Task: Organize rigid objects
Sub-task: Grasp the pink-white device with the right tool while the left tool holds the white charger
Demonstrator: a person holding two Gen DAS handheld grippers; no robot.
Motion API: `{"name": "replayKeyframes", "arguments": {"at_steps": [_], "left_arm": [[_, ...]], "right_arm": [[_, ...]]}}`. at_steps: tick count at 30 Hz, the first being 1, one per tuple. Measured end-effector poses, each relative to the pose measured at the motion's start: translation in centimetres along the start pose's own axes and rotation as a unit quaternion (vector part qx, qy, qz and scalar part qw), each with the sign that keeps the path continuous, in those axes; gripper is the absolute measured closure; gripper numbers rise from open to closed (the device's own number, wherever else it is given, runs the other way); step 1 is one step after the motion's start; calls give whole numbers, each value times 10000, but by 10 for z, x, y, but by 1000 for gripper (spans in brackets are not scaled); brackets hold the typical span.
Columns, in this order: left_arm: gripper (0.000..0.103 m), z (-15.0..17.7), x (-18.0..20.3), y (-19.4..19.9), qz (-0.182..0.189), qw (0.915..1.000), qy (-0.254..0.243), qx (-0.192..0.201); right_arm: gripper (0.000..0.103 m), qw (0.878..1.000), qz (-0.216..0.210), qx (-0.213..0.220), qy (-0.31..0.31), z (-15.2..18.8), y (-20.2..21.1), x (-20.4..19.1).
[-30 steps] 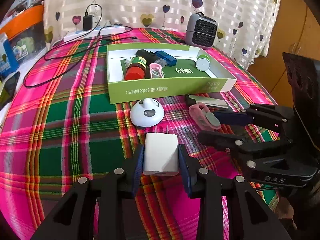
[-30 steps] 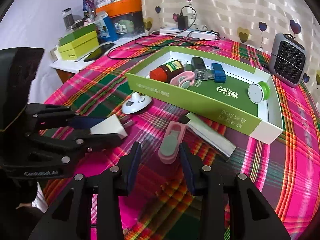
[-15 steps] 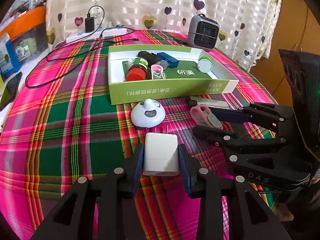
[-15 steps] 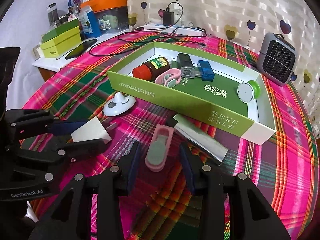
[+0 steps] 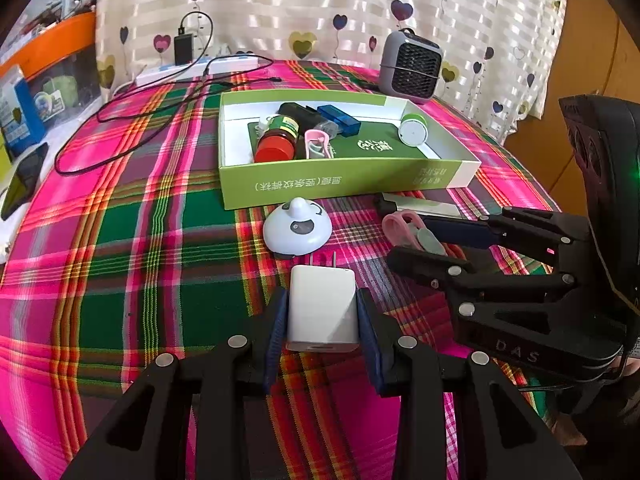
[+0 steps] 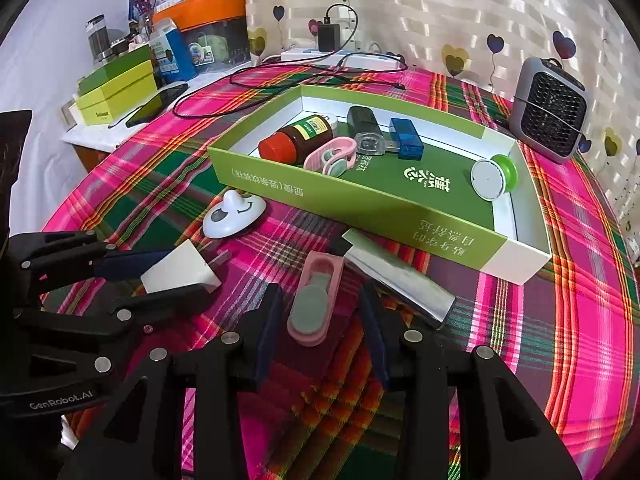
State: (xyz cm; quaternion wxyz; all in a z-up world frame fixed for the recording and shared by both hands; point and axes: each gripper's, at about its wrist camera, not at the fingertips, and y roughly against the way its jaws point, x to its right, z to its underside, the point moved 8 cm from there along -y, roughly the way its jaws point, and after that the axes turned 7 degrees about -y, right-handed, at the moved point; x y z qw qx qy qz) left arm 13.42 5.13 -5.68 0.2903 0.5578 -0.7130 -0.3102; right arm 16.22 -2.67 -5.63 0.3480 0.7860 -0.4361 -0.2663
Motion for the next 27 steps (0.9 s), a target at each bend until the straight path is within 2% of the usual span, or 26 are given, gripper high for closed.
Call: {"name": "replayKeyframes", "arguments": {"at_steps": [7,27], "left_arm": [[70,0,-1,0,-14,10000,13,31],[70,1,0,0,-24,10000,2,29]], "right_arm": [[81,9998,91,34,-170,-1,1,8],[84,9997,96,50,-238,-1,3,11]]}}
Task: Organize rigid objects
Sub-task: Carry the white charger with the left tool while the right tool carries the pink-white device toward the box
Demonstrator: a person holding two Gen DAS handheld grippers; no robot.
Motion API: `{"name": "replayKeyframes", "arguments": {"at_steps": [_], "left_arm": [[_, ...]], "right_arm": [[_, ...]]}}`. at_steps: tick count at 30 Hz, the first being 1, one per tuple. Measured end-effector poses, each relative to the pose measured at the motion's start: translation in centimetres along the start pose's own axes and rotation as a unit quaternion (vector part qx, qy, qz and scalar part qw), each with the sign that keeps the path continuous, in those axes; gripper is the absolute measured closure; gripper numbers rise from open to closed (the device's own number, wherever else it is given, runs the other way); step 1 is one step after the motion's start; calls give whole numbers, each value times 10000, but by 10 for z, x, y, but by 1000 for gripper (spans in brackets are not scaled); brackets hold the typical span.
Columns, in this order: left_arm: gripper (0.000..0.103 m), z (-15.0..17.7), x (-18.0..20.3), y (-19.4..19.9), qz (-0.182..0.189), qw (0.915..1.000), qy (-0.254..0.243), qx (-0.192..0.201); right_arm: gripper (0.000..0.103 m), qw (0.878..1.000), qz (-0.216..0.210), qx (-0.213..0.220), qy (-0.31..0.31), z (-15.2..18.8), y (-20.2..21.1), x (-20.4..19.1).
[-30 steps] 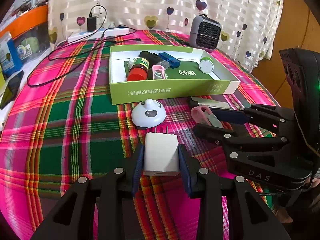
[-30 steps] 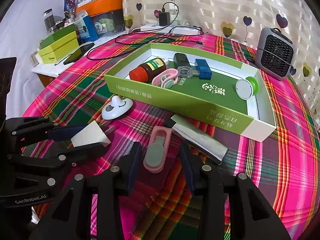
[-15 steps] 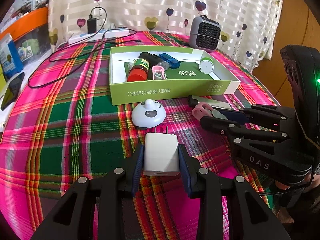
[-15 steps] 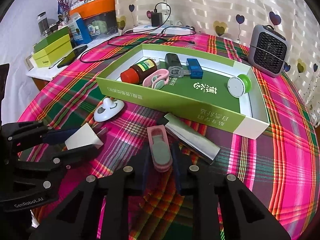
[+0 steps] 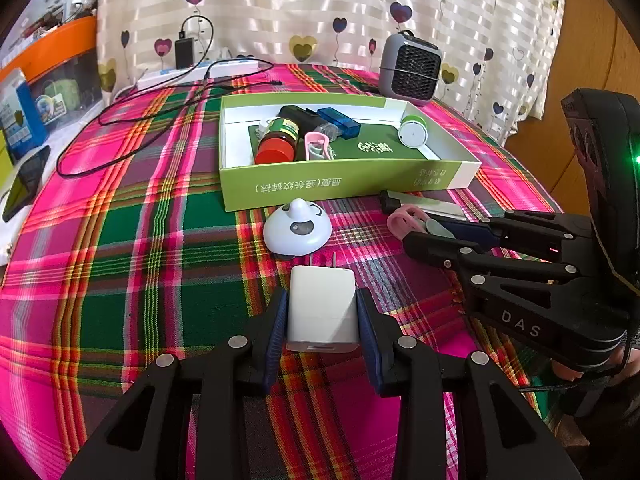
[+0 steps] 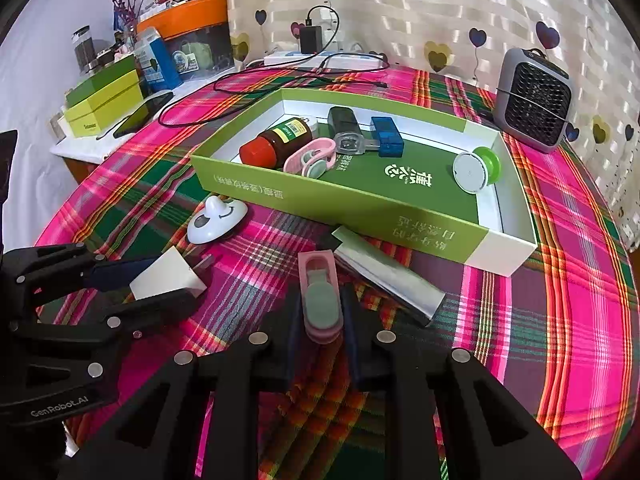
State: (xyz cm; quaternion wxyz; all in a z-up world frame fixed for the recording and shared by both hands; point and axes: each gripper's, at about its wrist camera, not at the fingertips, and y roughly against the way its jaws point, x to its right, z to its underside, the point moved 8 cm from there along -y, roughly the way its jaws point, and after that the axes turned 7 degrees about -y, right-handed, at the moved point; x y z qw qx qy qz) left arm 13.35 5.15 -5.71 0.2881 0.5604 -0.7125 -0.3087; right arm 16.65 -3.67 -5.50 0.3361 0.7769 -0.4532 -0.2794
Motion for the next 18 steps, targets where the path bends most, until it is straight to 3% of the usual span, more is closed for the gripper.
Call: {"name": "replayKeyframes", "arguments": {"at_steps": [18], "left_arm": [[71,-3,4,2,33,10000,-54,29]], "right_arm": [[85,9998,-132,58,-149,4,8,-2]]}}
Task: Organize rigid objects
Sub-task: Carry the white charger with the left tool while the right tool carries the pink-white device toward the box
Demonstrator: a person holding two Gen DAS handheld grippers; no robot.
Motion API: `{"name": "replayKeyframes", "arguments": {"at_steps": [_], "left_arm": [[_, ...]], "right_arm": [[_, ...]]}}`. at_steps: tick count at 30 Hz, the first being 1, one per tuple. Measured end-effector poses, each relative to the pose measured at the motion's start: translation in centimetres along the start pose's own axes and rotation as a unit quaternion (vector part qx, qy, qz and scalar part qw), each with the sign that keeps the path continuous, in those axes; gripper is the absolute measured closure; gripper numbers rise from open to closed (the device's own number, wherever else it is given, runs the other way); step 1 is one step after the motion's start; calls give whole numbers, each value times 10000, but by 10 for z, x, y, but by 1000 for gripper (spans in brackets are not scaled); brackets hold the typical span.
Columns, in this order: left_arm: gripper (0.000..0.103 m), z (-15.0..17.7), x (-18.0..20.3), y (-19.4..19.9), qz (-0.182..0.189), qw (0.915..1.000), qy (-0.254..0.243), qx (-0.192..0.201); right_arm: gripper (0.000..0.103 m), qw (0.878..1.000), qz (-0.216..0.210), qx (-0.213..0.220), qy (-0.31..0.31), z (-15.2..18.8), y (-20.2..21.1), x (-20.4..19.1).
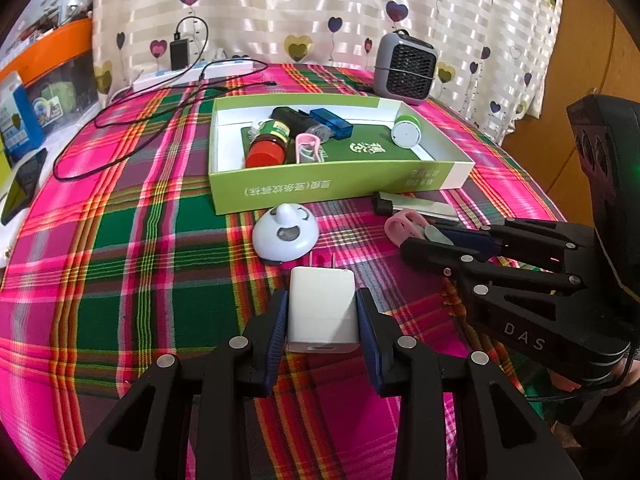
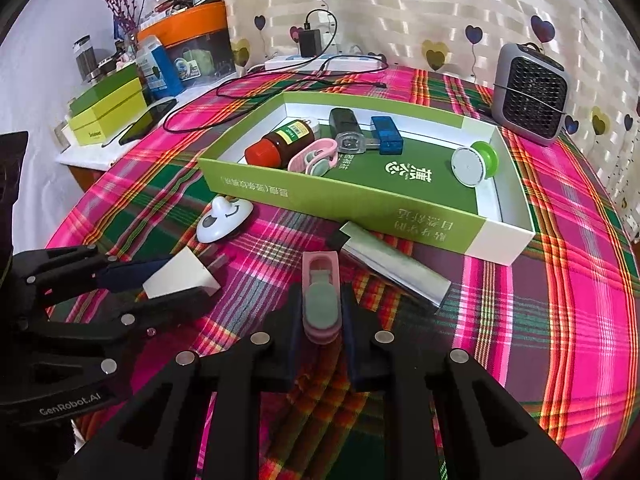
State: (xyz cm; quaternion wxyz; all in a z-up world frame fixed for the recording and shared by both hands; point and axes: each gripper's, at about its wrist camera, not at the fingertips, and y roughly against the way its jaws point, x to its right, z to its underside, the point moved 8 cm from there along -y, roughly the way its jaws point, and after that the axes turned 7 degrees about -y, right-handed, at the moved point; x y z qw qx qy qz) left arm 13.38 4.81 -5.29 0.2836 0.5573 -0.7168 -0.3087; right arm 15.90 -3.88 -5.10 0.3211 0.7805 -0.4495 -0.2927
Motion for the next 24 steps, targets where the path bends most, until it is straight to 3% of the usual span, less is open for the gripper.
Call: {"name": "replayKeyframes", "arguments": {"at_steps": [24], "left_arm": [[71,-32,10,25,-116,9988,-130,447]], "right_arm": [[84,9989,-43,405,-221,-17,30,8]]}}
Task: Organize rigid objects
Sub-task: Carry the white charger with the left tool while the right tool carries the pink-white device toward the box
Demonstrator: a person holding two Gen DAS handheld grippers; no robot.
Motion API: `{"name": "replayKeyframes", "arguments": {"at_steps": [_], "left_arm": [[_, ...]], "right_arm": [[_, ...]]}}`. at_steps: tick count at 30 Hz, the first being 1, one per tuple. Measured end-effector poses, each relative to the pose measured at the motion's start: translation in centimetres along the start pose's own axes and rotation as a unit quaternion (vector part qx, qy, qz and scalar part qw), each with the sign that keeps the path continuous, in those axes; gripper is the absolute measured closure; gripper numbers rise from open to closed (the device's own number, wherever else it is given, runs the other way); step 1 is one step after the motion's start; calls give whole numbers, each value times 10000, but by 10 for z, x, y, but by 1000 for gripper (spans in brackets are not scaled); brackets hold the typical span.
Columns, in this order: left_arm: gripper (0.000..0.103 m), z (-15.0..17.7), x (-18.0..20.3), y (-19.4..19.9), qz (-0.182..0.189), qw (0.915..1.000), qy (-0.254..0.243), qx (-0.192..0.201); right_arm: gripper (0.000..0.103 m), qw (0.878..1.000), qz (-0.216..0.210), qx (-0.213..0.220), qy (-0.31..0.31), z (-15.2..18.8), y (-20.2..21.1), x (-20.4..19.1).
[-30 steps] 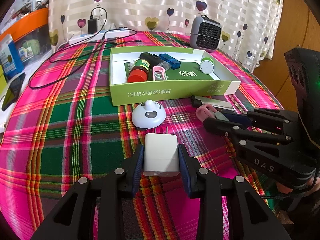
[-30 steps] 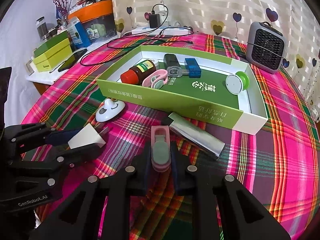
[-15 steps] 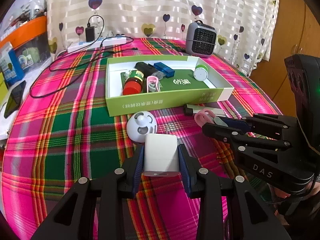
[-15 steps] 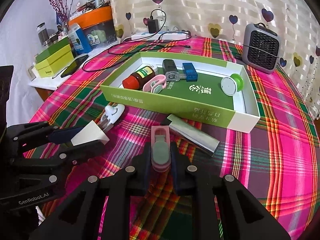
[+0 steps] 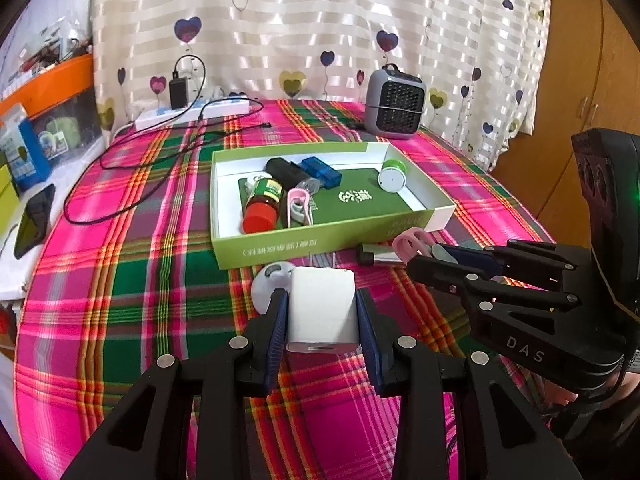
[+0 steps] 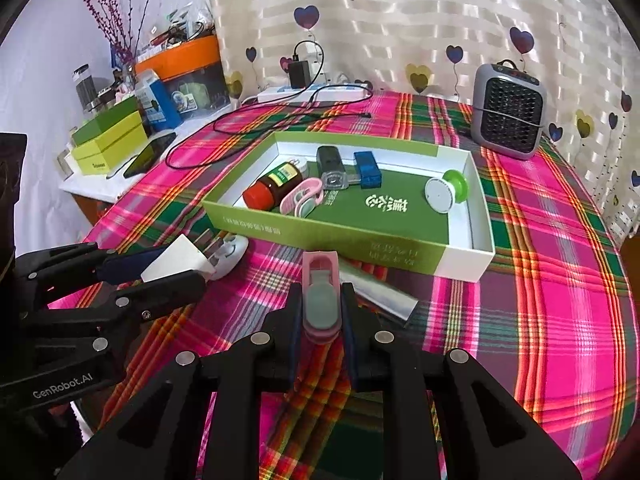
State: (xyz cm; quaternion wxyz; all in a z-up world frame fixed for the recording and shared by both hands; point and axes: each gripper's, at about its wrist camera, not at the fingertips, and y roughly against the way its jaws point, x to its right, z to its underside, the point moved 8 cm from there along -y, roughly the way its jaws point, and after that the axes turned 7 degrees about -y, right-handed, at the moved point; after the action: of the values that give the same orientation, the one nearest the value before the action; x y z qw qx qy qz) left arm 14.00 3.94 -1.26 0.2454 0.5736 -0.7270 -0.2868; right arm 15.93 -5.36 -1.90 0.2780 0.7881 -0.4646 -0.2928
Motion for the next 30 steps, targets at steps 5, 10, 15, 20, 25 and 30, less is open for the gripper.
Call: {"name": "replayKeyframes", "arguments": {"at_steps": [5,10,15,20,25,30], "left_arm": [[71,-7,0,-3,42,10000,9,27],[71,-17,2,-6,73,9999,-10,69],[71,-32,1,-9,75,9999,-26,151],[71,-44,-1,-19,131,9998,4,155],[71,-54,-2,-33,194,9997,42,124],[71,-62,1,-50,266,9996,54,66]], "right_arm": [[85,9999,45,49,-81,-7,2,6],[85,9998,69,94,-136,-14,4,12],[84,9995,185,132,-223,-25,2,23],[85,9989,283,164,-332,-40,-1,37],[84,9985,342,174,-389,-54,-8,50],[85,9985,333,163,-404,-70,-20,57]]}}
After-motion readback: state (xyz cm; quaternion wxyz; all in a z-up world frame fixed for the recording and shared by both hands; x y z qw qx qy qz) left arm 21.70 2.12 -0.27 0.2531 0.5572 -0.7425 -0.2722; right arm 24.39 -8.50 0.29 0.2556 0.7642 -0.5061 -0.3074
